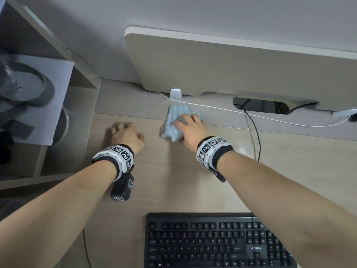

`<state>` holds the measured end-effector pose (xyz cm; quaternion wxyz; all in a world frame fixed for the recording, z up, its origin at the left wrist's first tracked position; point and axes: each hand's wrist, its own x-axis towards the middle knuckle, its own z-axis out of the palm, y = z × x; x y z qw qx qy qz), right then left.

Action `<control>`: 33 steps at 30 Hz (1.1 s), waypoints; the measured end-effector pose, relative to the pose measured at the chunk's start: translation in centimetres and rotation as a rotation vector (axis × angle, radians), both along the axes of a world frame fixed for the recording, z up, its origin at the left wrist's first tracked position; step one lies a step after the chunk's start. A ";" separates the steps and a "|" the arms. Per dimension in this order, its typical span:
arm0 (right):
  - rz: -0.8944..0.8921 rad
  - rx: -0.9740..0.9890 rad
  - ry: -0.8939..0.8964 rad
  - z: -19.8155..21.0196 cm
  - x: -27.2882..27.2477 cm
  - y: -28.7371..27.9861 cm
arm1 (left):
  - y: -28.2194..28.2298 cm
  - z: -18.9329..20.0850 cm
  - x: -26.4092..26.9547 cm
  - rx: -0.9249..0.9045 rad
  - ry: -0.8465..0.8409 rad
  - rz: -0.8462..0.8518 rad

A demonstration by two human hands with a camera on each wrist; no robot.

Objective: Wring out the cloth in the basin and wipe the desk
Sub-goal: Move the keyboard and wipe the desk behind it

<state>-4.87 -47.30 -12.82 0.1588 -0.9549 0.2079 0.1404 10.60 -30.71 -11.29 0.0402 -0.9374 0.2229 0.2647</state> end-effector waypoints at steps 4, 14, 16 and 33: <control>-0.315 -0.151 0.115 -0.4 -3.4 -5.1 | 0.0 0.0 0.2 0.016 -0.008 -0.008; -0.227 -0.068 -0.026 1.6 -3.0 -6.2 | -0.5 0.0 -0.7 0.023 -0.002 0.005; -0.146 -0.048 0.036 0.5 -2.0 -4.8 | -0.4 -0.2 -0.6 0.023 -0.002 0.016; -0.188 0.077 -0.187 3.2 3.1 0.0 | 2.5 1.4 1.0 -0.094 0.019 0.048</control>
